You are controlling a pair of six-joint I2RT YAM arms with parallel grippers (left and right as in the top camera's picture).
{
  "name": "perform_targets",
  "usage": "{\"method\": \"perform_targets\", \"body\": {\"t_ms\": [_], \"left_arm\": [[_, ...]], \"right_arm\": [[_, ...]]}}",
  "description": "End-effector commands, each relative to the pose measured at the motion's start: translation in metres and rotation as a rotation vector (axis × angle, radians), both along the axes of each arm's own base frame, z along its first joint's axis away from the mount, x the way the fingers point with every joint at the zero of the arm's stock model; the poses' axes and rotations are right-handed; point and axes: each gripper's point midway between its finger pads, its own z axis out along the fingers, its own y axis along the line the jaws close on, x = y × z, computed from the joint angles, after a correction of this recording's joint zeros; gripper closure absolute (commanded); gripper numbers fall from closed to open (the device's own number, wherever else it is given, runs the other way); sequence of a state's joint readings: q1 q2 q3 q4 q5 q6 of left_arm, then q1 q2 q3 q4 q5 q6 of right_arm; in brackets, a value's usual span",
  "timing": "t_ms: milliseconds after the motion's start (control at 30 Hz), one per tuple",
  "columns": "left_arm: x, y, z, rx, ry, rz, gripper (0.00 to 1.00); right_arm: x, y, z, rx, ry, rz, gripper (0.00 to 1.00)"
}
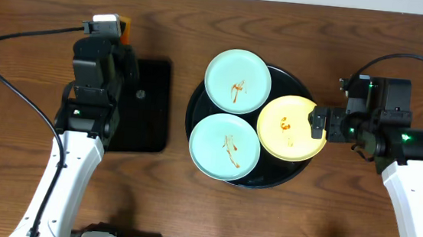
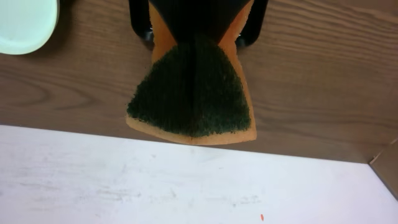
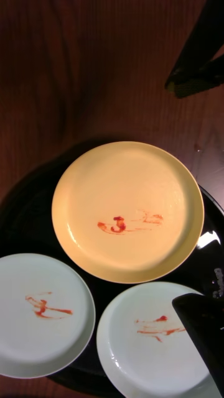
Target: Clean dirty plates on tray and stack at the side
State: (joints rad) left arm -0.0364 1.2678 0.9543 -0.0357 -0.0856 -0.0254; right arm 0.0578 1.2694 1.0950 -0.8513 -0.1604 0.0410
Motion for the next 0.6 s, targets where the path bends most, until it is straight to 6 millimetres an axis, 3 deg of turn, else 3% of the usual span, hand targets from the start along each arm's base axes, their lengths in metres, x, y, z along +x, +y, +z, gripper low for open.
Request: {"method": "perform_targets", "body": {"t_ms": [0,400,567], "left_arm": [[-0.001,0.003,0.012,0.012,-0.026,0.012,0.92],[-0.004,0.003,0.002,0.013,0.014,0.012,0.92],[-0.003,0.003,-0.01,0.014,0.053,0.011,0.93]], "right_arm": [[0.004,0.0,0.008,-0.002,-0.018,-0.004,0.01],[0.004,0.0,0.008,-0.002,-0.019,-0.004,0.01],[0.004,0.0,0.008,-0.003,-0.019,-0.004,0.01]]}}
